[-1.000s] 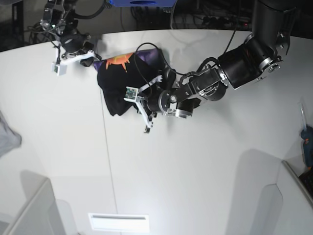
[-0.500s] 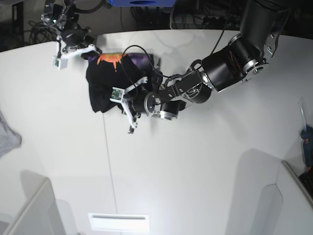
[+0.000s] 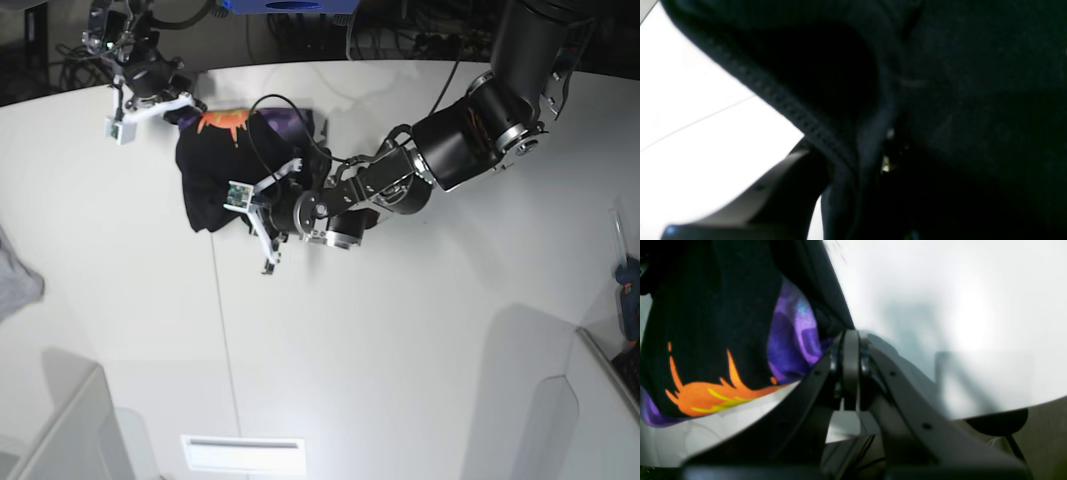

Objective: Fold the T-shirt properly
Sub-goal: 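Rotate the bundle with the left gripper, pivoting around the right gripper, then drag the bundle's printed edge toward the right gripper with the left gripper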

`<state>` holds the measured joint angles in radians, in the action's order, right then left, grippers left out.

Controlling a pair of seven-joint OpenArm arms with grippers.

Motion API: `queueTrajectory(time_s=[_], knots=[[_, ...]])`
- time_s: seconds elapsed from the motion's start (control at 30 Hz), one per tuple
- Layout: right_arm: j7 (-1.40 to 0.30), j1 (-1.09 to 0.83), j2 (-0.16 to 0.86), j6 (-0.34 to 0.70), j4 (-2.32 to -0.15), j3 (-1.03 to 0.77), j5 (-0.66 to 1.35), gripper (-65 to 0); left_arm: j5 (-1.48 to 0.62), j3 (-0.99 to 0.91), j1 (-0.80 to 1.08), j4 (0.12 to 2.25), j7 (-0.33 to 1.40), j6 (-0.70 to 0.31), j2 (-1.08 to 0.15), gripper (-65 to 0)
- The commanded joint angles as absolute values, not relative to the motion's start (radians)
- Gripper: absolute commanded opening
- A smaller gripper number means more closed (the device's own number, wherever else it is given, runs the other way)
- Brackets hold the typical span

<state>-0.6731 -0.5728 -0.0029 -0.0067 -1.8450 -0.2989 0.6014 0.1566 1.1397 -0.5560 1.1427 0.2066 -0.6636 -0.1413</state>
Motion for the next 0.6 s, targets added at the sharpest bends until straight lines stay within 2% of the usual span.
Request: queueTrajectory(time_s=[0.0,0.03,0.37,0.5,0.57], knots=[[-0.664,-0.572,0.001,-0.001,-1.860,-0.298,0.611,-65.0,0.222,1.144,-0.570,1.132,0.325,-0.698,-0.162,-65.0],[-0.665,-0.568,-0.001,-0.001,-1.860,-0.298,0.611,-65.0,0.222,1.144,-0.573,1.132,0.326,-0.698,-0.160,-65.0],[-0.668,-0.568,-0.004,-0.001,-1.860,-0.298,0.611,-65.0,0.219,1.139,-0.661,1.132,0.331,-0.698,-0.137,-35.2],[-0.670,-0.568,-0.004,-0.001,-1.860,-0.297,0.611,-65.0,0.220,1.058,-0.659,1.144,0.331,-0.698,-0.108,-23.7],[-0.670,-0.568,-0.004,-0.001,-1.860,-0.297,0.611,-65.0,0.220,1.040,-0.659,1.158,0.331,-0.698,-0.099,-20.1]])
